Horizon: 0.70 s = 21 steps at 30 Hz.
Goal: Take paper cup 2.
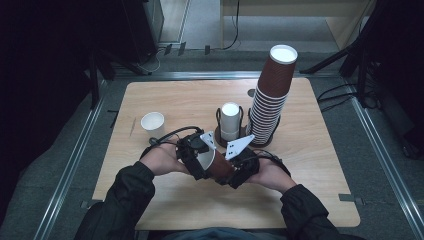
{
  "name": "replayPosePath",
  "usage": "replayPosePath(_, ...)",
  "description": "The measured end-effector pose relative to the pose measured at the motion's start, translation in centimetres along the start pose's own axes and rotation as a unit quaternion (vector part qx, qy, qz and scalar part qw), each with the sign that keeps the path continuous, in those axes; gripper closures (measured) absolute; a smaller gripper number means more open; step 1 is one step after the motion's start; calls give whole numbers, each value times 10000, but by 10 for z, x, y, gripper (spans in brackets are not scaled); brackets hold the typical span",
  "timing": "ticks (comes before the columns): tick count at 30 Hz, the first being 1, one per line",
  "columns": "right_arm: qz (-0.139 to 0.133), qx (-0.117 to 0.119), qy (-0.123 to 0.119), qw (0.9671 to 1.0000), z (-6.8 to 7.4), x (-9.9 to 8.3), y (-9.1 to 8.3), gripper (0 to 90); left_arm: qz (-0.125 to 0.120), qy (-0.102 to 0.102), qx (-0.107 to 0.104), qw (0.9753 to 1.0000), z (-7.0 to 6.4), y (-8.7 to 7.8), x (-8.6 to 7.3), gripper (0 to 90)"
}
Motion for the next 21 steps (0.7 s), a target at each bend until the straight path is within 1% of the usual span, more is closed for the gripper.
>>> replayPosePath(3, -24, -5, -80, 10000, 1, 1, 2, 160, 23, 36, -21, 10000, -2, 1, 0, 86)
replayPosePath(5, -10, -23, -105, 9999, 2, 2, 2, 197, 12, 46, -39, 10000, -3, 2, 1, 84)
replayPosePath(6, 8, -38, -121, 9999, 2, 2, 2, 202, 23, 30, -43, 10000, -3, 2, 0, 84)
replayPosePath(10, 11, 28, -88, 10000, 3, 2, 2, 210, 53, 24, -139, 9999, -4, 2, -1, 83)
replayPosePath(11, 5, 63, -97, 9999, 4, 2, 3, 210, 48, 25, -136, 9999, -5, 2, -2, 78)
replayPosePath(13, 12, 51, -121, 9999, 4, 2, 3, 209, 28, 69, -95, 9999, -5, 2, -2, 71)
replayPosePath(15, 7, 55, -127, 9999, 4, 2, 3, 207, -35, 123, -50, 9999, -5, 2, 0, 60)
replayPosePath(16, 1, 58, -124, 9999, 4, 2, 3, 206, -77, 119, -46, 9999, -5, 2, 0, 56)
replayPosePath(21, -19, -15, -110, 9999, 1, 1, -1, 205, -320, 9, -78, 9995, -4, -3, 3, 0)
Point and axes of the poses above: each handheld gripper's, and its own axes: y roughly forward along the jaws, x roughly out of its top, z roughly to its left, the point moved 10 cm from there along y, roughly forward along the jaws, and after that the axes turned 9 degrees about -y, right-handed, at the moved point
